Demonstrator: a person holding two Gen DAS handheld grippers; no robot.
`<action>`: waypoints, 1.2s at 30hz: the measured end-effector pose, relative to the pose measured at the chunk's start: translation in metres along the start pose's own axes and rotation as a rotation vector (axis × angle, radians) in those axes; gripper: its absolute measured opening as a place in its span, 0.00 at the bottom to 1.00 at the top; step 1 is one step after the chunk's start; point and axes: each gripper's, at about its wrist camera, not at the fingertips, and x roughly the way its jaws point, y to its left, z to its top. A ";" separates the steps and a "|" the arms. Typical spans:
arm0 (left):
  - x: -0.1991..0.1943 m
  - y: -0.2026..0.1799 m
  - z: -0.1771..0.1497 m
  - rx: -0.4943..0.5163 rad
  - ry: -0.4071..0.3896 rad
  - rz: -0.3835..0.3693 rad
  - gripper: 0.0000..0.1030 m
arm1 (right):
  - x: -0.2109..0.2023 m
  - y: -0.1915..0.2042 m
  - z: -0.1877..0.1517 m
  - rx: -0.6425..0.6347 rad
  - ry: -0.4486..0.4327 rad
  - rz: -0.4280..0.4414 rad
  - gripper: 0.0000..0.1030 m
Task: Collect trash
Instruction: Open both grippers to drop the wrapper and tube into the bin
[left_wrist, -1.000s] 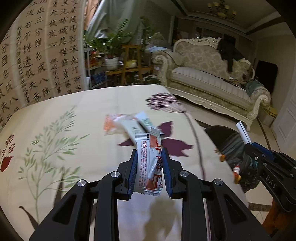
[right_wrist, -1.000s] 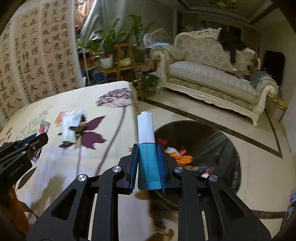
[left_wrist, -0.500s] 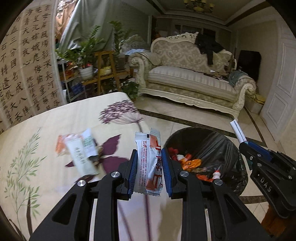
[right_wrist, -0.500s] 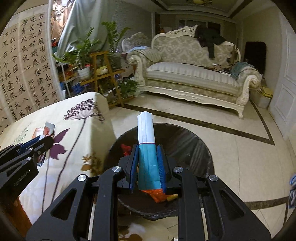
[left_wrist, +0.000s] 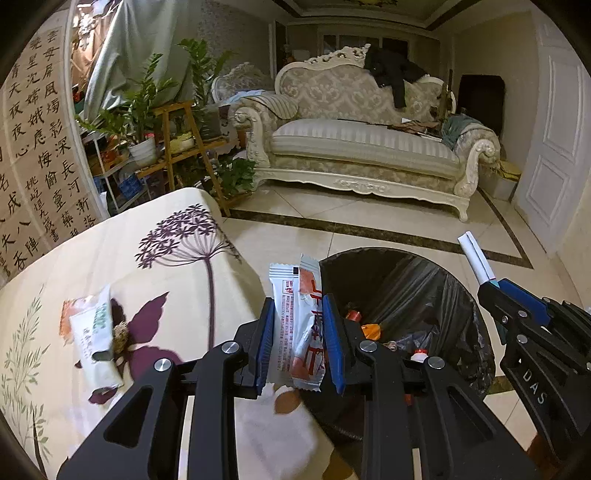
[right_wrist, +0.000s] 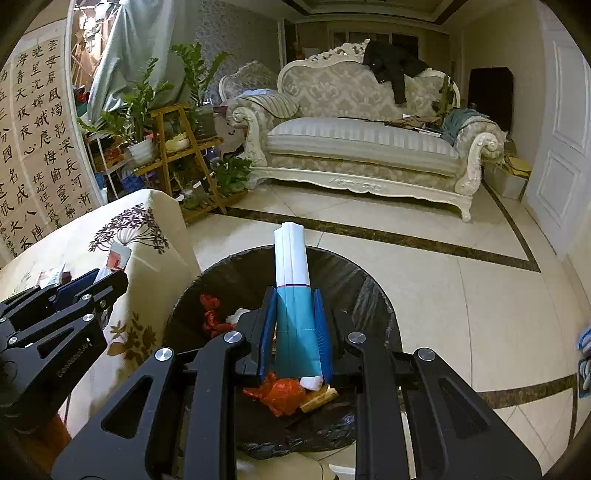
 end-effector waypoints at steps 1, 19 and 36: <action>0.002 -0.001 0.000 0.002 0.003 0.000 0.26 | 0.002 -0.002 0.000 0.004 0.002 -0.002 0.20; 0.026 -0.021 0.009 0.026 0.056 0.003 0.26 | 0.025 -0.016 0.004 0.034 0.035 -0.007 0.20; 0.018 -0.014 0.011 -0.007 0.039 0.035 0.71 | 0.020 -0.022 0.002 0.070 0.032 -0.019 0.49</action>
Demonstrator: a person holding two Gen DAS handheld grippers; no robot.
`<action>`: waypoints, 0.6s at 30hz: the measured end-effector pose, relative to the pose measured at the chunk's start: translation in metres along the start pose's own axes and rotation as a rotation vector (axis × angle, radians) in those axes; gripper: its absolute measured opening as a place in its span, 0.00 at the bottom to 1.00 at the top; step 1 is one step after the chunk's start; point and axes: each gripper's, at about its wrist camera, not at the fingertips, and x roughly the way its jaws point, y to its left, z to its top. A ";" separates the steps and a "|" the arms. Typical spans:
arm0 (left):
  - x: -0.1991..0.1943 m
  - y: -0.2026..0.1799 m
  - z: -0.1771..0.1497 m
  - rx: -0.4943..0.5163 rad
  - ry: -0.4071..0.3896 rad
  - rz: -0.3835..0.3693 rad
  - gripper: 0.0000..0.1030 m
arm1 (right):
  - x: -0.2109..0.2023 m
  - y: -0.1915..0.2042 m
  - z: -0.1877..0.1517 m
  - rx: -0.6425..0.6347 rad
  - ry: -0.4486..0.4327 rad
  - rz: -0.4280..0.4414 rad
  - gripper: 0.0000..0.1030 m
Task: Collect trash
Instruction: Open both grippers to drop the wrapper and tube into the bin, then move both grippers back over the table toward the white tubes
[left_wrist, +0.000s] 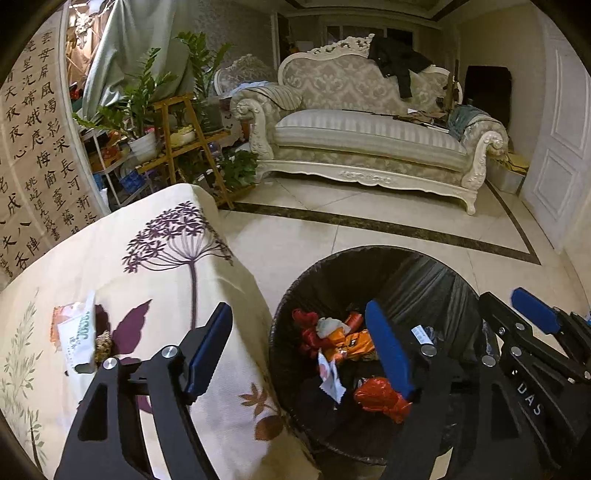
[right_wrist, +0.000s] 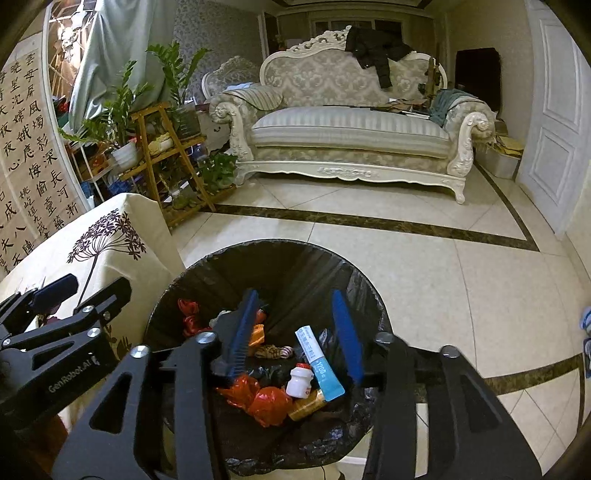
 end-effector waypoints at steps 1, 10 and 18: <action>-0.001 0.002 0.000 -0.004 0.001 0.003 0.72 | 0.000 0.000 0.000 0.000 0.001 0.002 0.53; -0.019 0.027 -0.007 -0.055 0.000 0.013 0.74 | -0.007 0.011 -0.004 -0.012 0.005 0.016 0.61; -0.042 0.074 -0.020 -0.132 -0.013 0.070 0.76 | -0.015 0.043 -0.003 -0.059 0.001 0.070 0.61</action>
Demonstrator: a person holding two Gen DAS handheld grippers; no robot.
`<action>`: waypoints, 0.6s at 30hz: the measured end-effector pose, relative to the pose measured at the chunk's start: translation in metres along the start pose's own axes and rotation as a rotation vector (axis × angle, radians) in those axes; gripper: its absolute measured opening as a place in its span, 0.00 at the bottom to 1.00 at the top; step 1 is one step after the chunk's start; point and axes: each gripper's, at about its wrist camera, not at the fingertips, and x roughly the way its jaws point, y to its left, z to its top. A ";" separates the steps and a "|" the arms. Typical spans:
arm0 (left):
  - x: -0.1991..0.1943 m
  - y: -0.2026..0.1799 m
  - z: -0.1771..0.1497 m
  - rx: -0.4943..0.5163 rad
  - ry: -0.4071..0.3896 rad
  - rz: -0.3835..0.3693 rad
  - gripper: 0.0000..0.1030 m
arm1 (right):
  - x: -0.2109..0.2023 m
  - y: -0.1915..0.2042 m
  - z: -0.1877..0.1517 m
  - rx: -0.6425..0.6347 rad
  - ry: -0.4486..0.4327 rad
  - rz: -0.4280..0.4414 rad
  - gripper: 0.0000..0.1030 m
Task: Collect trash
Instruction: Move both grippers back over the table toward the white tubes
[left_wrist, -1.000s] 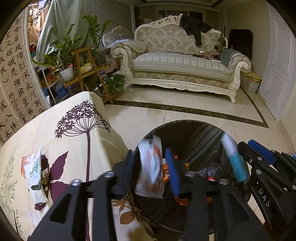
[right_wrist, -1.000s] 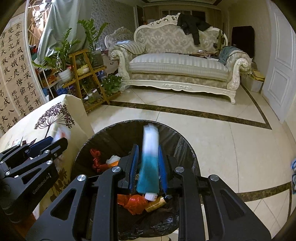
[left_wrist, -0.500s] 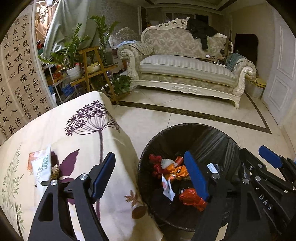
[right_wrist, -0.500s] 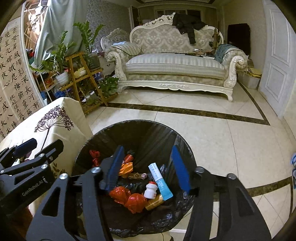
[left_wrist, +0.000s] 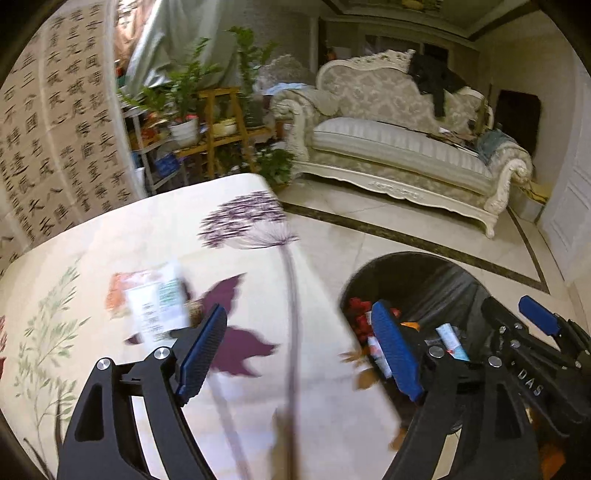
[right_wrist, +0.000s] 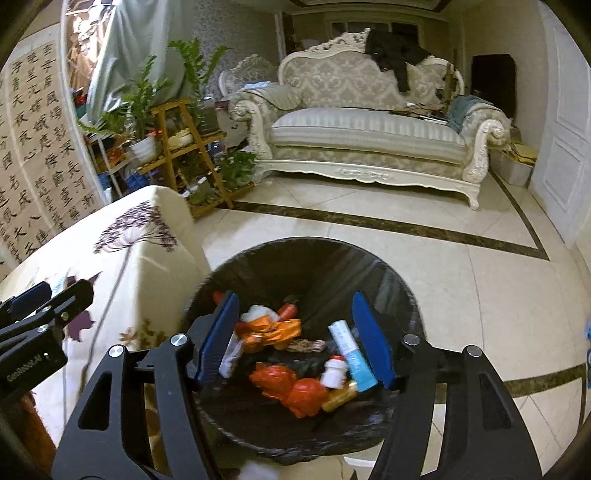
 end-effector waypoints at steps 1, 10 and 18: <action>-0.003 0.010 -0.002 -0.018 0.002 0.015 0.76 | 0.000 0.007 0.001 -0.011 0.000 0.012 0.61; -0.021 0.091 -0.018 -0.124 0.003 0.143 0.77 | 0.001 0.082 0.004 -0.126 0.009 0.133 0.61; -0.030 0.168 -0.039 -0.240 0.024 0.267 0.77 | 0.001 0.150 0.006 -0.231 0.014 0.224 0.60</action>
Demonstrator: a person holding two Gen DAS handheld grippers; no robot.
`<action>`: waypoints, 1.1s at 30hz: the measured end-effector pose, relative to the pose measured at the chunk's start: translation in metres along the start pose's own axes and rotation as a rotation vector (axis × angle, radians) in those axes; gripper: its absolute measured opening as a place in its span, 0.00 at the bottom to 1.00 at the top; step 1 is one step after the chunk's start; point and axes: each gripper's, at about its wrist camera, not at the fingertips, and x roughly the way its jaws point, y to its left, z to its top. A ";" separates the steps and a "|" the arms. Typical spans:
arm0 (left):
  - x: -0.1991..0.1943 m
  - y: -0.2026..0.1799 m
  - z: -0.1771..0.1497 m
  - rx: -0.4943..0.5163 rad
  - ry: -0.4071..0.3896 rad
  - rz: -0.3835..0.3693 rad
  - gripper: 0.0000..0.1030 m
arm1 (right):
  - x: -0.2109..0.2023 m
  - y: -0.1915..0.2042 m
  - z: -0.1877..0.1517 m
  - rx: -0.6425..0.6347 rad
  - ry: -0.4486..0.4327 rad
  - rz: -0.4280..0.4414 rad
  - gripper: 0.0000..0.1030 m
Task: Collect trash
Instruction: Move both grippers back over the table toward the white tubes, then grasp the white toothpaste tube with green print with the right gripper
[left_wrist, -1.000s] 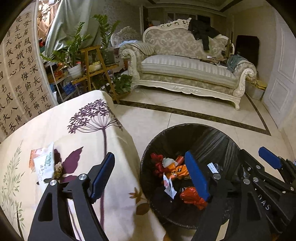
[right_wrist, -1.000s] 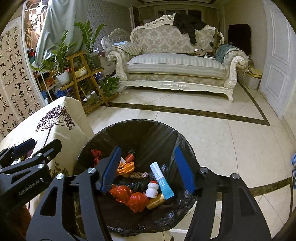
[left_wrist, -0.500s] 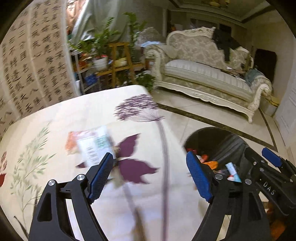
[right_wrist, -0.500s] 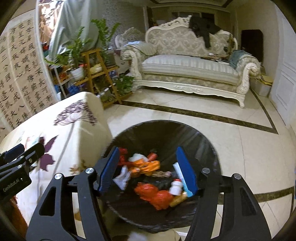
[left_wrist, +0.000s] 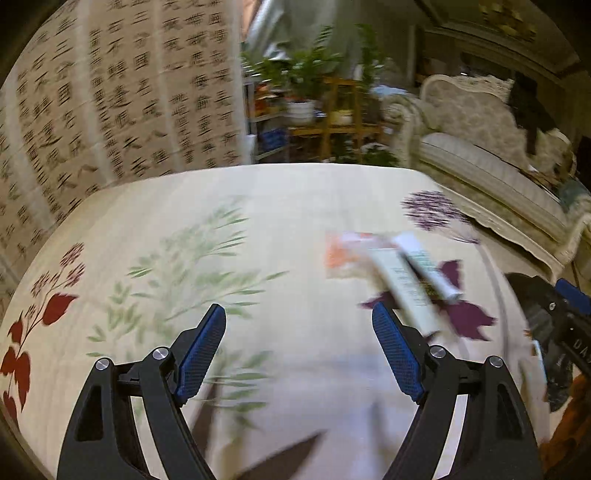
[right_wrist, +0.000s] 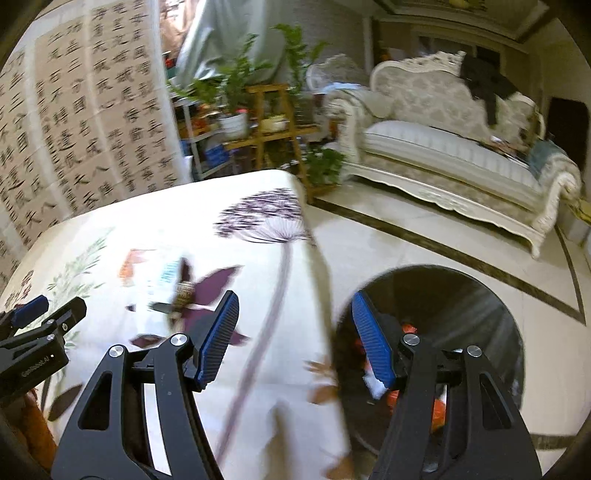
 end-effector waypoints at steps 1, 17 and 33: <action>0.000 0.006 0.000 -0.010 0.001 0.007 0.77 | 0.003 0.010 0.003 -0.016 0.004 0.015 0.60; 0.013 0.084 -0.002 -0.142 0.027 0.068 0.77 | 0.051 0.091 0.019 -0.195 0.077 0.074 0.40; 0.023 0.070 0.001 -0.131 0.045 0.006 0.77 | 0.067 0.095 0.016 -0.220 0.133 0.074 0.18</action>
